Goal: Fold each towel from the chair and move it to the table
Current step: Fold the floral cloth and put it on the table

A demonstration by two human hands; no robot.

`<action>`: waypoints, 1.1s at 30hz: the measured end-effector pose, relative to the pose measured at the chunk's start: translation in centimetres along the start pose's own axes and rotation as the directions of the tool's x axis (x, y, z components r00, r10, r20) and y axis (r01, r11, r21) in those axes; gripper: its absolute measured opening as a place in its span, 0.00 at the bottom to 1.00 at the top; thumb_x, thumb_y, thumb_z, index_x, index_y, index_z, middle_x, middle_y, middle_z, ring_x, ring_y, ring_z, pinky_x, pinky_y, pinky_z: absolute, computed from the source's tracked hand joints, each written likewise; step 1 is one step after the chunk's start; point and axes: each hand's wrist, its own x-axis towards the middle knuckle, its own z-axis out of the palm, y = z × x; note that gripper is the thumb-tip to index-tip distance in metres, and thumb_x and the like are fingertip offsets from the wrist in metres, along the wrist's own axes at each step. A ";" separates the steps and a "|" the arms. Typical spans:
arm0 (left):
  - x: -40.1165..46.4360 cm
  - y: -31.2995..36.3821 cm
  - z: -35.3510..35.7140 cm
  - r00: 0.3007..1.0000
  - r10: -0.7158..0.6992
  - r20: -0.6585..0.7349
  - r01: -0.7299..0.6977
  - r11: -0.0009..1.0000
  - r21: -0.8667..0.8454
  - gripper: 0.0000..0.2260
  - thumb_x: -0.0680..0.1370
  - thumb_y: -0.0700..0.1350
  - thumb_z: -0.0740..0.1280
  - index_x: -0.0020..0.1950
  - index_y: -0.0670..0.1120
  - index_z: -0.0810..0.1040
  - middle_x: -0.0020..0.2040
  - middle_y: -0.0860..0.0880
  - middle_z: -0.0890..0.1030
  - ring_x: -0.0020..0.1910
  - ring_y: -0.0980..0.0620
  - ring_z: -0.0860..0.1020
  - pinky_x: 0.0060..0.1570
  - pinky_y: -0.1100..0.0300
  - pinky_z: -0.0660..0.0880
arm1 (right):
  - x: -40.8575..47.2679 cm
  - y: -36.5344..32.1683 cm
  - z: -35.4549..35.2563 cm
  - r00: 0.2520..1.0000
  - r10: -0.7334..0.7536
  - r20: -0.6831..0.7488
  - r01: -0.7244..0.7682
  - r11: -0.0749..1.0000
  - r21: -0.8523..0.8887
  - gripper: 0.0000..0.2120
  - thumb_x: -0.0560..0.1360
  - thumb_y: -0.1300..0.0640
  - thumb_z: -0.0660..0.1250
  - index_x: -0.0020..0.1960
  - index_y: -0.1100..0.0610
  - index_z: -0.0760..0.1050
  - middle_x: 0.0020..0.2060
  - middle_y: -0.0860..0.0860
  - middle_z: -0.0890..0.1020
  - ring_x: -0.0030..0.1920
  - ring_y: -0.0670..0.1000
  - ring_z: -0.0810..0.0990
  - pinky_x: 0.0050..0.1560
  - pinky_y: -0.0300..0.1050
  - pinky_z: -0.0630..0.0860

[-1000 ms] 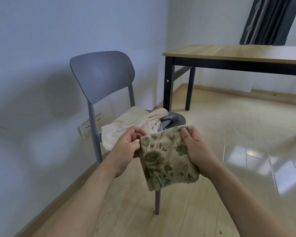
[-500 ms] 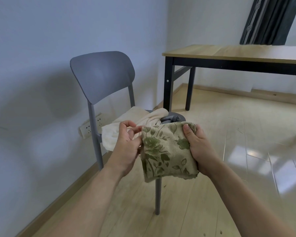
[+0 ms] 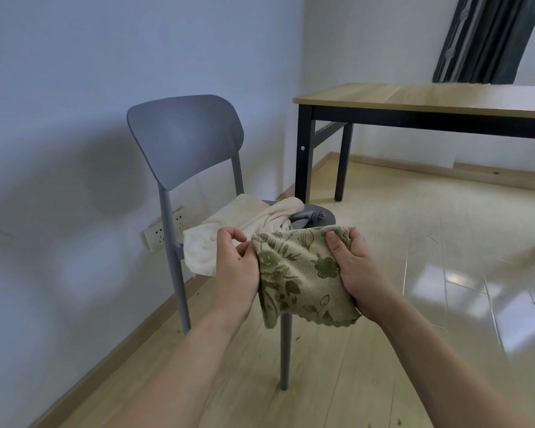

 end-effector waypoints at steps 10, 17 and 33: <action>-0.4 0.8 0.5 0.901 -0.387 0.196 0.401 0.916 -0.034 0.21 0.77 0.65 0.58 0.47 0.50 0.81 0.47 0.50 0.85 0.52 0.48 0.81 0.57 0.50 0.75 | -0.4 -0.1 0.0 0.997 -0.068 0.040 0.068 0.998 0.006 0.04 0.79 0.50 0.60 0.52 0.49 0.69 0.51 0.56 0.76 0.51 0.54 0.77 0.51 0.53 0.79; 0.3 0.7 0.3 0.920 -0.362 0.149 0.391 0.865 -0.313 0.04 0.76 0.40 0.65 0.44 0.42 0.80 0.34 0.48 0.80 0.40 0.49 0.77 0.42 0.54 0.74 | -0.6 -0.5 -0.6 0.990 -0.138 0.012 0.138 0.989 -0.060 0.07 0.81 0.56 0.59 0.51 0.51 0.76 0.49 0.54 0.81 0.53 0.55 0.80 0.52 0.50 0.79; 0.1 0.8 0.5 0.964 -0.178 0.197 0.207 0.969 -0.138 0.09 0.80 0.39 0.61 0.54 0.48 0.80 0.53 0.43 0.83 0.54 0.43 0.81 0.56 0.44 0.78 | -1.2 -0.5 -1.3 0.870 0.282 0.405 -0.343 0.935 0.085 0.21 0.72 0.52 0.68 0.63 0.55 0.73 0.57 0.55 0.82 0.57 0.56 0.82 0.56 0.54 0.79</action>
